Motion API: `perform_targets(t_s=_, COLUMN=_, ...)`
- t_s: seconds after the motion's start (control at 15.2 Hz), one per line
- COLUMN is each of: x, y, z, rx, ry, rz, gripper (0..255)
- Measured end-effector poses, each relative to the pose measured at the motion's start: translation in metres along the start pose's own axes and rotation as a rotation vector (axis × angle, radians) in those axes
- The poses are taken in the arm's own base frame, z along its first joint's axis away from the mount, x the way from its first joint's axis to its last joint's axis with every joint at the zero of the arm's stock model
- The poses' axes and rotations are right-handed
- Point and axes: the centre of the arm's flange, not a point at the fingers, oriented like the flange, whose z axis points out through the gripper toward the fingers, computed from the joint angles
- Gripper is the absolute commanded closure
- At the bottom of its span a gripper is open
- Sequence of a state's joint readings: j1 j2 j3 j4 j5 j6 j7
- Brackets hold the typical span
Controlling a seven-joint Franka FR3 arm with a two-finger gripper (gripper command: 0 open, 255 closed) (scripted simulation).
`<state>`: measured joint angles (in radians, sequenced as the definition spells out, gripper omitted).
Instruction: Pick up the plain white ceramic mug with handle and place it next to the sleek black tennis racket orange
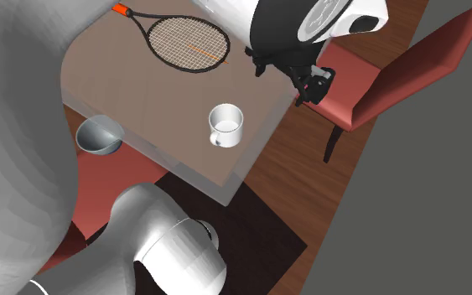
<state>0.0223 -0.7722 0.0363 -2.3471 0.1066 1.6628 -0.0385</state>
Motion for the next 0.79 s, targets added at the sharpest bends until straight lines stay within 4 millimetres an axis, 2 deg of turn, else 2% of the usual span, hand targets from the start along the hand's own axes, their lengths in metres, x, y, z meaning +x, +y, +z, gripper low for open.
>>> perform_targets(t_s=0.07, x=0.0, y=0.0, z=0.0, rx=0.0, ry=0.0, rz=0.0, gripper=0)
perform_targets(t_s=0.2, x=-0.003, y=-0.006, z=0.014, rx=-0.005, ry=0.0, rz=-0.001, gripper=0)
perform_targets(t_s=0.79, x=-0.024, y=-0.046, z=0.121, rx=-0.041, ry=0.001, rz=-0.005, gripper=0)
